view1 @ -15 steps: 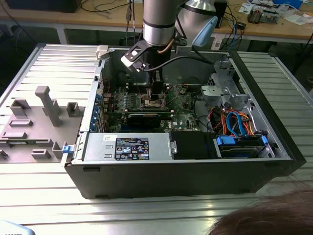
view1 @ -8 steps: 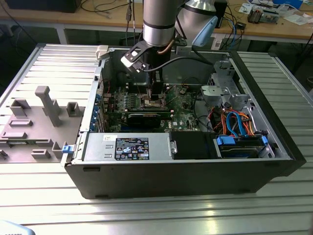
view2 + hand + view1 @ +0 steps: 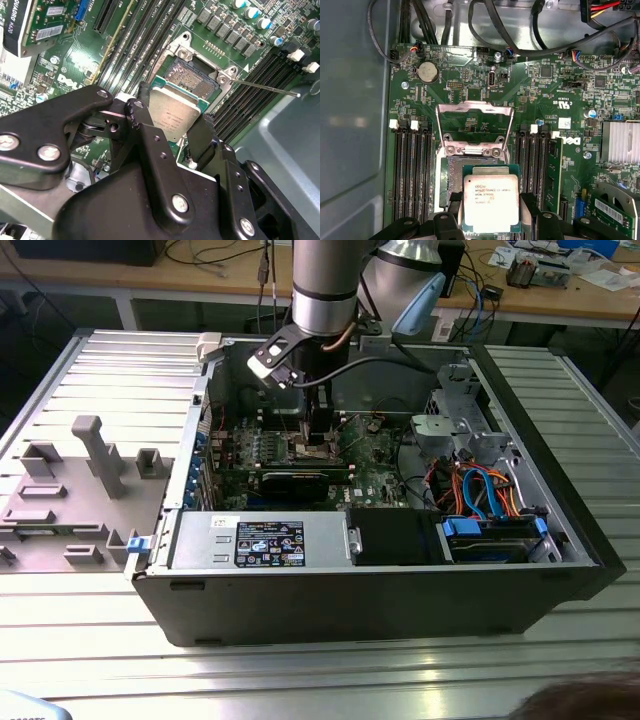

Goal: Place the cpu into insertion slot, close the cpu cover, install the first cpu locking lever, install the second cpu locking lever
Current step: 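Place the cpu into insertion slot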

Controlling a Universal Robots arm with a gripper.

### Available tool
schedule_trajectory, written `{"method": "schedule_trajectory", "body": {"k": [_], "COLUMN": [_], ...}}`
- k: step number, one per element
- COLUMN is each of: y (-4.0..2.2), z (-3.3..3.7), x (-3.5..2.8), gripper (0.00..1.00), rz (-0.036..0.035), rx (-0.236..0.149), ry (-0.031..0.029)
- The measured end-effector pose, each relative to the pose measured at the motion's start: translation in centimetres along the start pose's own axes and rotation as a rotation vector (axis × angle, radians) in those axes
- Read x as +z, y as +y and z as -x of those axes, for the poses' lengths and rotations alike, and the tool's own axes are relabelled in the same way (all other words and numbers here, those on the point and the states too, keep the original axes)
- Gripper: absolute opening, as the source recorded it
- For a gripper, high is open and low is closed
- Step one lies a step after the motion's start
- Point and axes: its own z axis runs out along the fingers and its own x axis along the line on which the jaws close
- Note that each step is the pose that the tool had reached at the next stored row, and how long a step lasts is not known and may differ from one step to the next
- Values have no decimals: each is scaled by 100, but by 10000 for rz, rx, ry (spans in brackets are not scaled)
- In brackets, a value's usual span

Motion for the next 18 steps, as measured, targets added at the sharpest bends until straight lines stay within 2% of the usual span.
{"method": "schedule_trajectory", "body": {"k": [1,3,18], "y": [0,0,0], "z": [0,0,-1], "x": [4,8,58], "gripper": [54,54,54], "rz": [3,5,3], "rx": [3,3,2], "ry": [38,63,62]}}
